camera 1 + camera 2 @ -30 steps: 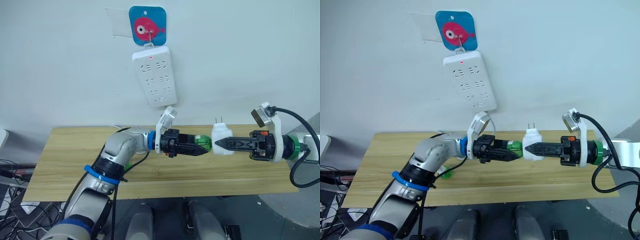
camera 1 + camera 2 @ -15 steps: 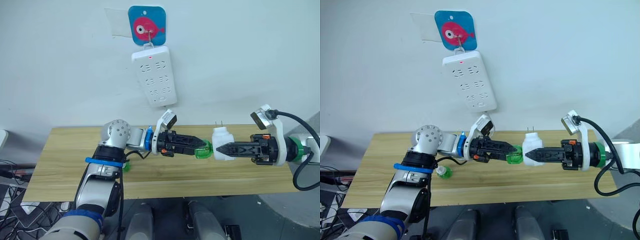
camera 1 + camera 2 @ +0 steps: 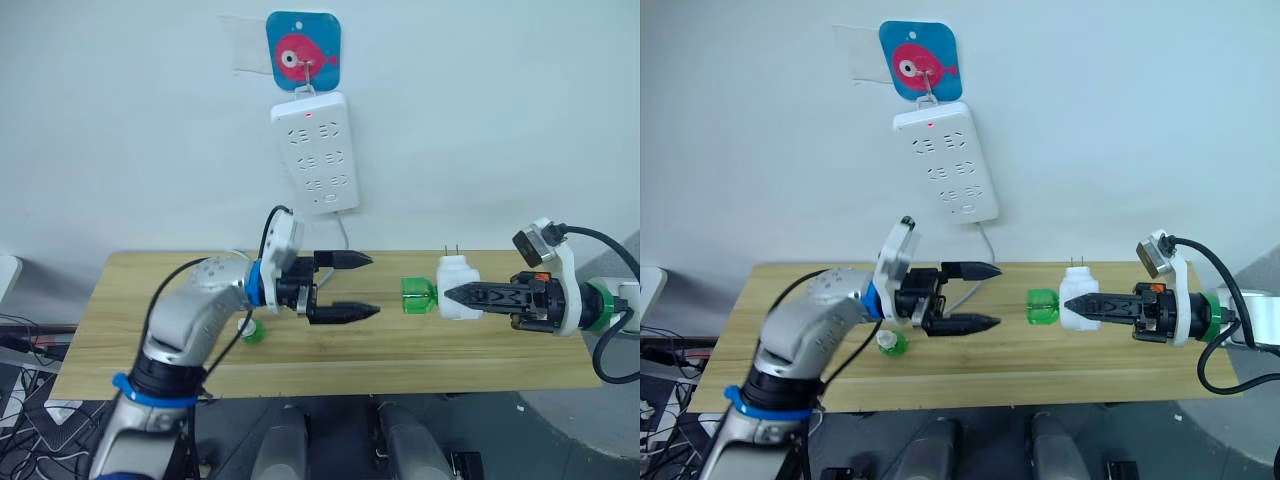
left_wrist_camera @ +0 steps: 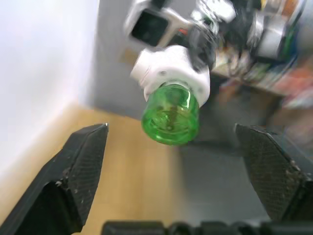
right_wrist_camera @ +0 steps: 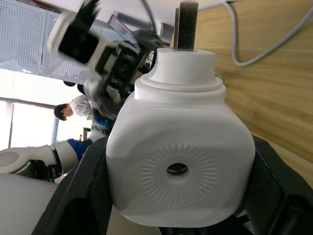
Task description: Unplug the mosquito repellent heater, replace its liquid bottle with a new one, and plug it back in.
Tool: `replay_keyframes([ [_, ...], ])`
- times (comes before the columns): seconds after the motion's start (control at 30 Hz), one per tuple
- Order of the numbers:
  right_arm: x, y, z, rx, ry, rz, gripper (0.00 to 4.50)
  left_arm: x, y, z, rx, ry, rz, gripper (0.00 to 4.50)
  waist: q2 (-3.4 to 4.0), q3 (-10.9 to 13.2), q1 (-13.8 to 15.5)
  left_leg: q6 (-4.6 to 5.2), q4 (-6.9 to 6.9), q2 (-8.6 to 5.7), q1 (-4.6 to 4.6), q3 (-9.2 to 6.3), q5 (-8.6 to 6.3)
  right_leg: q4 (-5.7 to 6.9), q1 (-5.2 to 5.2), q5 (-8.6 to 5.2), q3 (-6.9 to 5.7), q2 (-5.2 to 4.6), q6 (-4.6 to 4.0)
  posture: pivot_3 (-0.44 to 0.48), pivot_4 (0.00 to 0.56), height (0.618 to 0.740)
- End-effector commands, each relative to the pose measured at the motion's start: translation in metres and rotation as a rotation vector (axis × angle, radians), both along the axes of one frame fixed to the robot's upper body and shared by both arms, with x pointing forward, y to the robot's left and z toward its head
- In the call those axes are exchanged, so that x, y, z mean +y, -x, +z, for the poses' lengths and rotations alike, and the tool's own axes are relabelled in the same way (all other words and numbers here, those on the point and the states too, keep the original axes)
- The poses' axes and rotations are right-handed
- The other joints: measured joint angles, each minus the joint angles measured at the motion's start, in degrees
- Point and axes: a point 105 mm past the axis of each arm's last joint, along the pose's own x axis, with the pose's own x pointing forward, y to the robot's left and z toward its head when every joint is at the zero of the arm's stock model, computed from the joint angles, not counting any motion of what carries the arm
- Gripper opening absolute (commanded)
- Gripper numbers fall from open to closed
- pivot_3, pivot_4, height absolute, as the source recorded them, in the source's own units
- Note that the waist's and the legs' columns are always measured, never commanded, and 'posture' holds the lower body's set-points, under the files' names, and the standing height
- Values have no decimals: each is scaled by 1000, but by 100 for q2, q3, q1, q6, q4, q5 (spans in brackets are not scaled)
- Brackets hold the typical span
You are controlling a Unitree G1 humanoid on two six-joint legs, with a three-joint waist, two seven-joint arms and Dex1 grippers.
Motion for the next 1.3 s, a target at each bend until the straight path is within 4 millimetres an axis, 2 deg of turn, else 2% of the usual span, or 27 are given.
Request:
replay_keyframes([
  [0.03,3,1,15,-36,-52,17,2990,-10,11,3,-469,30,-23,4481,1,0,67,1,2,0,1,1,0,0,1,1,4,1,2,189,248,740],
  [0.13,4,2,16,-40,-55,26,2990,-16,5,-2,-578,40,11,4481,1,0,138,3,4,-2,0,8,-1,-3,3,6,11,5,12,181,255,740],
  [0.3,6,3,18,-45,-64,44,2990,-27,-10,-3,-620,71,78,4481,-1,1,152,7,5,-2,-5,13,-3,-16,2,13,16,6,22,176,259,740],
  [0.77,8,2,20,-53,-63,51,2990,-39,-7,2,-665,125,30,4481,-3,2,140,12,6,4,1,10,-5,-3,2,13,13,15,21,165,265,740],
  [0.87,8,2,21,-56,-67,53,2990,-41,-7,-1,-657,120,15,3868,-4,3,139,12,6,3,0,10,-5,-3,2,13,13,15,21,160,267,740],
  [1.03,9,4,21,-58,-67,64,2990,-45,-8,0,-646,129,13,2280,-4,3,137,12,6,4,0,9,-5,-3,2,13,12,16,21,156,266,740],
  [1.17,9,3,22,-59,-61,63,2990,-46,-8,1,-596,139,6,2251,-4,3,135,12,6,4,0,9,-5,-3,2,13,13,17,21,156,266,740],
  [1.27,9,4,22,-61,-44,61,2990,-48,-9,-7,-349,108,-43,2251,-5,4,123,12,5,4,-1,9,-5,-3,2,13,12,17,22,156,266,740],
  [1.3,8,5,21,-60,-31,62,2990,-46,-15,-6,-121,114,-35,2251,-4,6,116,12,5,4,-1,8,-5,-3,2,13,11,17,22,156,270,740],
])
